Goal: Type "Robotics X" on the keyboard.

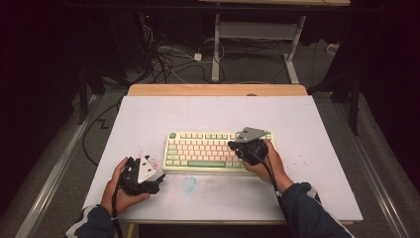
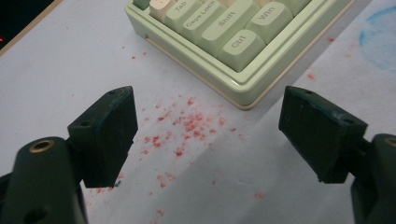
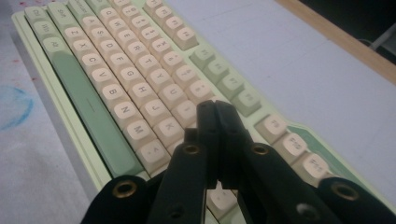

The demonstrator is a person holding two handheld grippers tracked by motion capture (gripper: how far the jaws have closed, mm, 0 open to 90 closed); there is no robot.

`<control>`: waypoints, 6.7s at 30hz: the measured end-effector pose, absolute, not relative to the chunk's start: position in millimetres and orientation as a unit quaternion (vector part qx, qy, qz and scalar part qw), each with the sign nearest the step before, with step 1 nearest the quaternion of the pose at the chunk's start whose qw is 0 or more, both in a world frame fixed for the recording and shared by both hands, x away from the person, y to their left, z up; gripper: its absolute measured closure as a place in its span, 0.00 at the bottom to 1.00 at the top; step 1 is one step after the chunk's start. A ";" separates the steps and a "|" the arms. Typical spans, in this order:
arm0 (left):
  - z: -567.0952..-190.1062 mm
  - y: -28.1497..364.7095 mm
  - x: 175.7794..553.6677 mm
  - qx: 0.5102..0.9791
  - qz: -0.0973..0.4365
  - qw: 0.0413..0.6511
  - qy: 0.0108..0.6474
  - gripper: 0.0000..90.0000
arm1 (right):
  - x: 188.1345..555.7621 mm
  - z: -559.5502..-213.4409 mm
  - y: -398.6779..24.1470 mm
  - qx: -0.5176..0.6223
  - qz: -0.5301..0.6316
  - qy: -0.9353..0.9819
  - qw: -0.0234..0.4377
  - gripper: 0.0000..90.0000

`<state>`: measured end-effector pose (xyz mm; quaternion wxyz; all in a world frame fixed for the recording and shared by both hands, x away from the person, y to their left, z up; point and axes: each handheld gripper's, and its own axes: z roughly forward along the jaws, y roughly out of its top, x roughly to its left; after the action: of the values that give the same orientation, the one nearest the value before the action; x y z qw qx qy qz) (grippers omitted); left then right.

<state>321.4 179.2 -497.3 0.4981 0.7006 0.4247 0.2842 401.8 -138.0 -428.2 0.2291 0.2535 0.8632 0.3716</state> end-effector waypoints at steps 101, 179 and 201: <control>-496.4 179.8 321.2 0.702 0.292 0.488 0.429 0.27 | 318.6 -434.0 -243.5 0.304 0.405 0.783 0.361 0.27; -468.5 73.5 379.3 0.774 0.157 0.475 0.388 0.97 | 301.0 -461.9 -242.5 0.292 0.371 0.818 0.329 0.27; -453.8 97.4 362.9 0.720 0.236 0.545 0.359 0.31 | 300.8 -459.3 -244.5 0.297 0.375 0.813 0.332 0.27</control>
<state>362.9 97.4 -453.8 0.5449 0.7200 0.3592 0.2361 300.8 -244.5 -459.3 0.3321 0.2966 0.8130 0.3751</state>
